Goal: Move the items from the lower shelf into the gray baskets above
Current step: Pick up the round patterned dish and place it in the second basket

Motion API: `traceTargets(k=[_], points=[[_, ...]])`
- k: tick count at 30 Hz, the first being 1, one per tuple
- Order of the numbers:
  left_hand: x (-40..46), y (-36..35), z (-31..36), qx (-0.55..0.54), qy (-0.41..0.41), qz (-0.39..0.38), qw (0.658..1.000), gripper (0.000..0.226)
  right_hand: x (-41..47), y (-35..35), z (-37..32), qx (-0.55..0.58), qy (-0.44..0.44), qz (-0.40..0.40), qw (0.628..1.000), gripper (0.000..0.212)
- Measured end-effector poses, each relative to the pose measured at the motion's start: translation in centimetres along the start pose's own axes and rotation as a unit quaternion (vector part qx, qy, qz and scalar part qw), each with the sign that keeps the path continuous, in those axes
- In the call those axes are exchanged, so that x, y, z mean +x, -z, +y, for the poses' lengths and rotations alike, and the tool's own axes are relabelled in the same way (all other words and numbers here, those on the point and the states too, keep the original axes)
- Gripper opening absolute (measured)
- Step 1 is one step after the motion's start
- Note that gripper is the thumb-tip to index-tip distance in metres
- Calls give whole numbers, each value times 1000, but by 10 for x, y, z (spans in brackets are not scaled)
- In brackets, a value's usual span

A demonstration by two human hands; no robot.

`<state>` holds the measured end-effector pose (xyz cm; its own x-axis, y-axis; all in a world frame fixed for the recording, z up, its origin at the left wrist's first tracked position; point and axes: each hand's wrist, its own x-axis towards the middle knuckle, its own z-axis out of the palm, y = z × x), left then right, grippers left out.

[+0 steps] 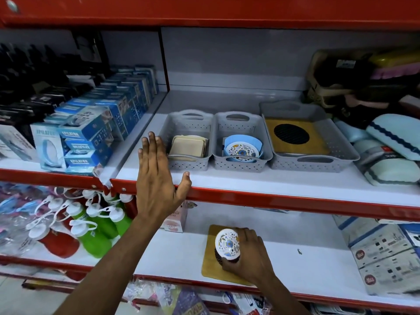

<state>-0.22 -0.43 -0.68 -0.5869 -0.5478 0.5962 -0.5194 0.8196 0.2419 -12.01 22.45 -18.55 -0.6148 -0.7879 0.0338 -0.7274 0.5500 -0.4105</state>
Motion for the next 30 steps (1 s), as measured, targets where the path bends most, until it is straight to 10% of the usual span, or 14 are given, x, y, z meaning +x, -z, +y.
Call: traceTargets(k=[13, 30], points=[[-2, -1, 0, -6, 0, 2, 1000, 96, -22, 143, -75, 58, 173, 293, 938, 88], [-2, -1, 0, -13, 1, -3, 1000, 96, 19, 208, -95, 80, 75, 297, 948, 88]])
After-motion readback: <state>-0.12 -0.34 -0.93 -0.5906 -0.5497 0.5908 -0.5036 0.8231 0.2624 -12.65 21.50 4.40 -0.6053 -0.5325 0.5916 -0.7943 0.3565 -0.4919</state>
